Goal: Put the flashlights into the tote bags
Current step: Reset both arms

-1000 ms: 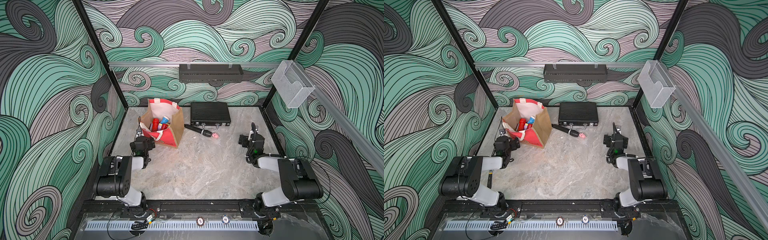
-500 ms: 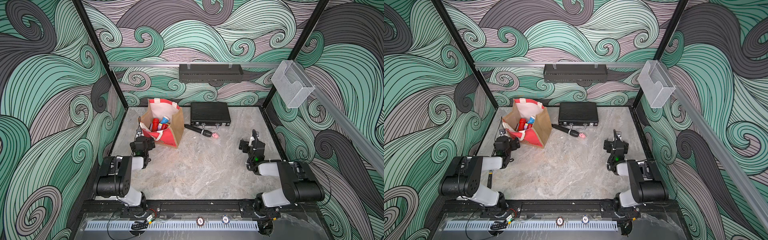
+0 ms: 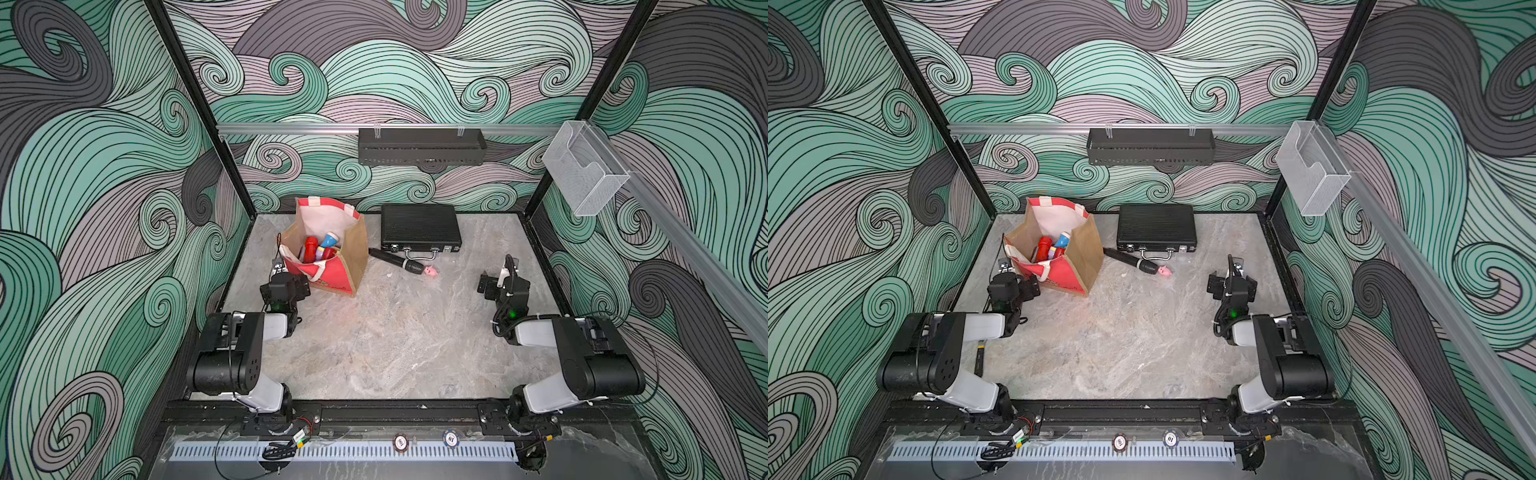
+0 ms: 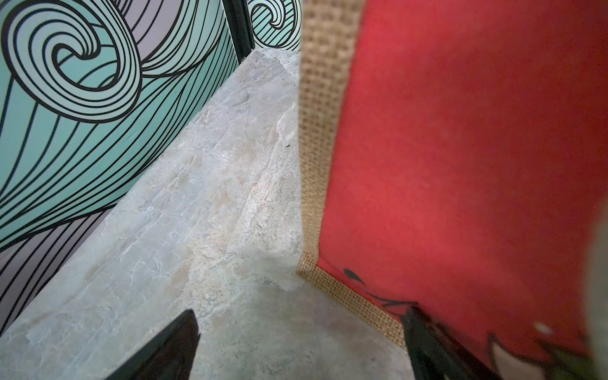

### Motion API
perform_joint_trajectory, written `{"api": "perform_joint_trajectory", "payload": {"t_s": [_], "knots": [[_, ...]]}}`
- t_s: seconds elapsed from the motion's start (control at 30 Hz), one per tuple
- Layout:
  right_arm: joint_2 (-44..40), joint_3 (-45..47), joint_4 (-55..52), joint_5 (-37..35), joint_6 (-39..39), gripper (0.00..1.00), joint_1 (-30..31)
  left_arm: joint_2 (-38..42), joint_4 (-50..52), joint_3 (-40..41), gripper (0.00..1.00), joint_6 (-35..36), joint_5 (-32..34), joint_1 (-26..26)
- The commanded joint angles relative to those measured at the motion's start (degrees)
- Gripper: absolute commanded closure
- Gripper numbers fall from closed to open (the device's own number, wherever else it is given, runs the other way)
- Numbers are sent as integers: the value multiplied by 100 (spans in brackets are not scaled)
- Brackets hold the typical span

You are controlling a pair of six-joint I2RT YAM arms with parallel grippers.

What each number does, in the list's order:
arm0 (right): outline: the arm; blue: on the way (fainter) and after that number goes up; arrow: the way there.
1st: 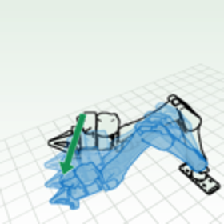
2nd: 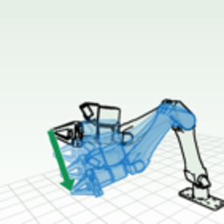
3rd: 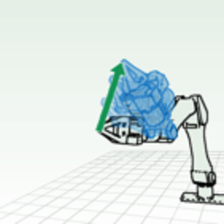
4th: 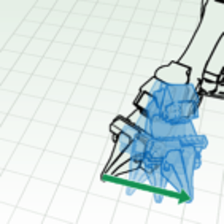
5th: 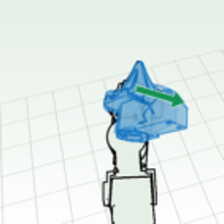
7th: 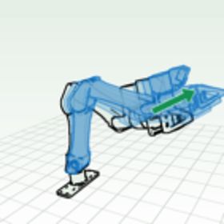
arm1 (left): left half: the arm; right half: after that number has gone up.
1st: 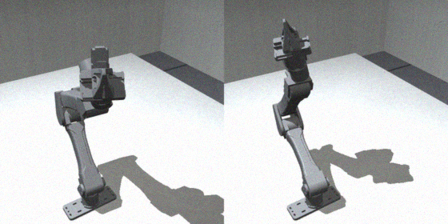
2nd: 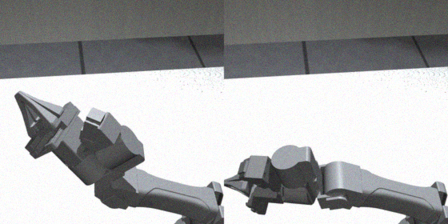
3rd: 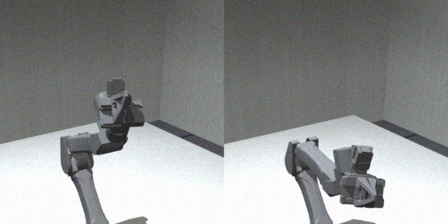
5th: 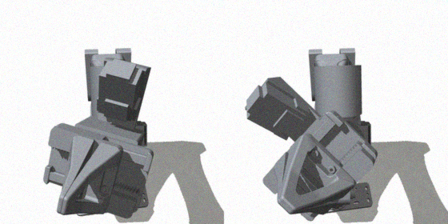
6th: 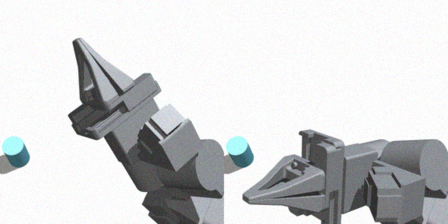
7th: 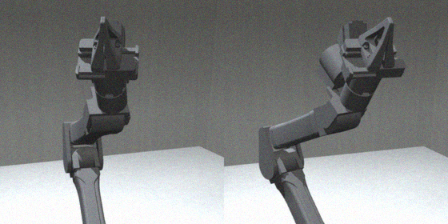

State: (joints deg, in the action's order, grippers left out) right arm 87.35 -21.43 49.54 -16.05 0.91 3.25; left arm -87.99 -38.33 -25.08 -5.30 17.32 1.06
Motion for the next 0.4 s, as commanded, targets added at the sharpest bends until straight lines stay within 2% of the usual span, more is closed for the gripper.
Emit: {"api": "perform_joint_trajectory", "payload": {"t_s": [0.0,0.37], "knots": [[16,-45,90,12,-3,1,-21,64,-51,-155,2,47,-177,8],[41,-56,74,158,-70,1,-17,68,-49,-155,1,52,-181,4]]}}
